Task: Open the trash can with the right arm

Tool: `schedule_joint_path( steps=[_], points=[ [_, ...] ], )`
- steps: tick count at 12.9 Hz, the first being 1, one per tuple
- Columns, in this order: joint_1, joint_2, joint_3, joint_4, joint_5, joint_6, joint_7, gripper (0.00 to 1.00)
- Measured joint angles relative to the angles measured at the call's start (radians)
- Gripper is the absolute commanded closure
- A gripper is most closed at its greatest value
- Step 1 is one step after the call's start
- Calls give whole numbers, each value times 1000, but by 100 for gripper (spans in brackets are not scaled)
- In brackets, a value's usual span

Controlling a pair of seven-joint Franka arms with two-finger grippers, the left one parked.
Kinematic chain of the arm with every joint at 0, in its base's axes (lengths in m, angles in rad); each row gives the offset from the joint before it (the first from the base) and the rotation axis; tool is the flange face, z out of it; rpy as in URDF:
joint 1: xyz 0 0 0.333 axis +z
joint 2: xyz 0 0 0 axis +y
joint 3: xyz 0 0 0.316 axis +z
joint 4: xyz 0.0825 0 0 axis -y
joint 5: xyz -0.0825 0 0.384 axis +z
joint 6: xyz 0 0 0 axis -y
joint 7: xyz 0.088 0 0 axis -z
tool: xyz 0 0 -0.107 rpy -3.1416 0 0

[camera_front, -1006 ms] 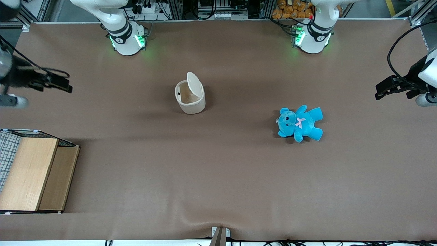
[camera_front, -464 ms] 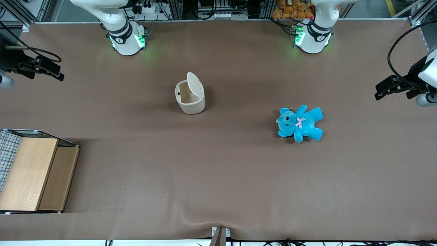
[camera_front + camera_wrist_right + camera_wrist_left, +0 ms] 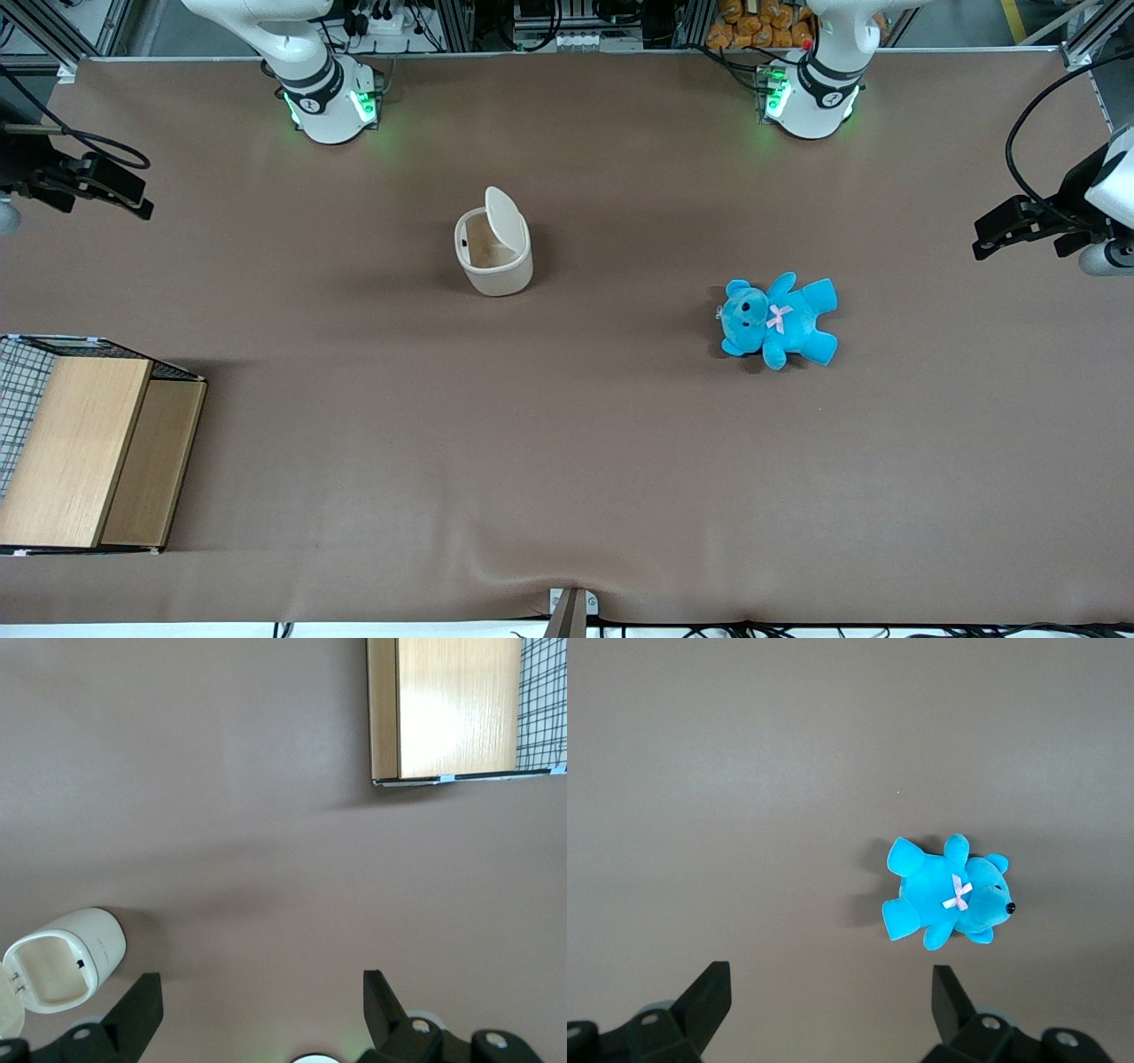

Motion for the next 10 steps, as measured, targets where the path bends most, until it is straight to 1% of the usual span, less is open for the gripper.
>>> schedule_joint_path(
  steps=[10],
  points=[
    [0,5,-1,-1,-2,15,-10,0]
  ],
)
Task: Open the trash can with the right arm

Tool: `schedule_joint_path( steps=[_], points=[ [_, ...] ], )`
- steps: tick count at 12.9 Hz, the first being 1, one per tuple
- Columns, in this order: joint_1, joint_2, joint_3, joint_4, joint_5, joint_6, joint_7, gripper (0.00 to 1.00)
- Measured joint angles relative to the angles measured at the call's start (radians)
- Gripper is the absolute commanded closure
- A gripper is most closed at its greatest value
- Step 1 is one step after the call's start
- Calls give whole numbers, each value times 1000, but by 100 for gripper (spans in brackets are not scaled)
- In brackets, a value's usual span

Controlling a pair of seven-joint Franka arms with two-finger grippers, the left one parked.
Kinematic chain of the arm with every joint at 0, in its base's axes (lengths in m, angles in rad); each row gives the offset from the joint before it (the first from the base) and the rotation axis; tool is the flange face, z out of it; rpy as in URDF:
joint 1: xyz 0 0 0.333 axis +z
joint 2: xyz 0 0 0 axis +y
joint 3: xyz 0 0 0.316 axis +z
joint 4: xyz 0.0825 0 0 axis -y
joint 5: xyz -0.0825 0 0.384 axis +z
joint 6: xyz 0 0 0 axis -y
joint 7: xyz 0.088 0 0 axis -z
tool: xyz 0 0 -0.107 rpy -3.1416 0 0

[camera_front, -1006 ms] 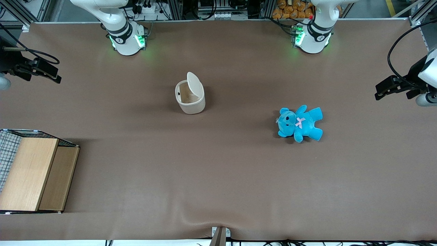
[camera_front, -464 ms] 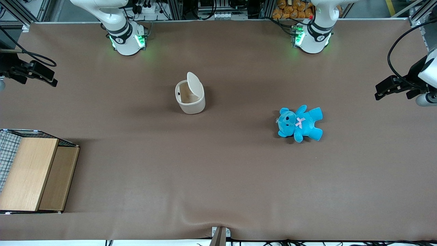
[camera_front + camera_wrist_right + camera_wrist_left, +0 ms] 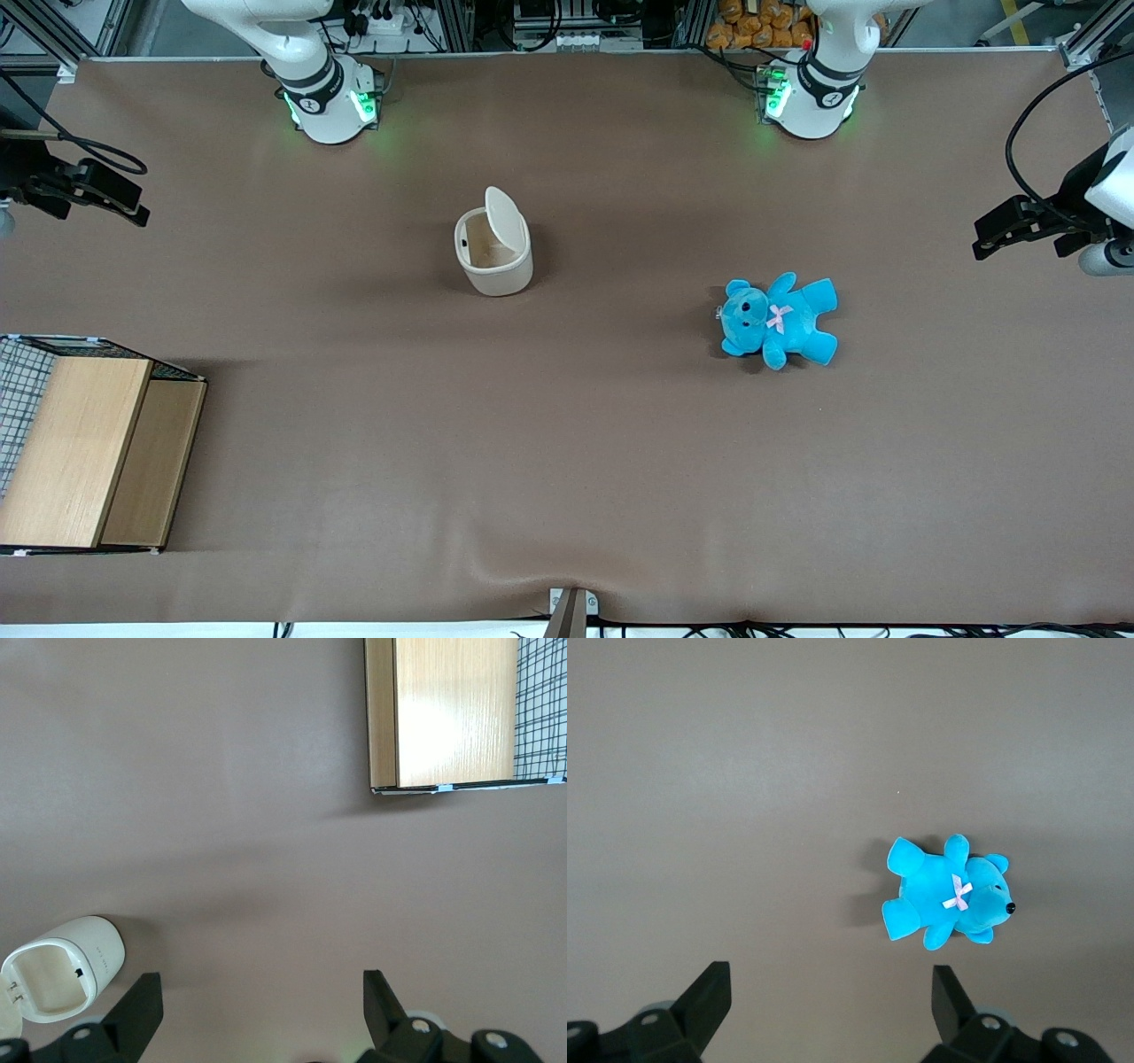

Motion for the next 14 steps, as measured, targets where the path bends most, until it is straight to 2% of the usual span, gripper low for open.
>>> schedule_joint_path(
  steps=[14],
  points=[
    [-4,6,-4,-1,0,6,-39,0]
  ],
)
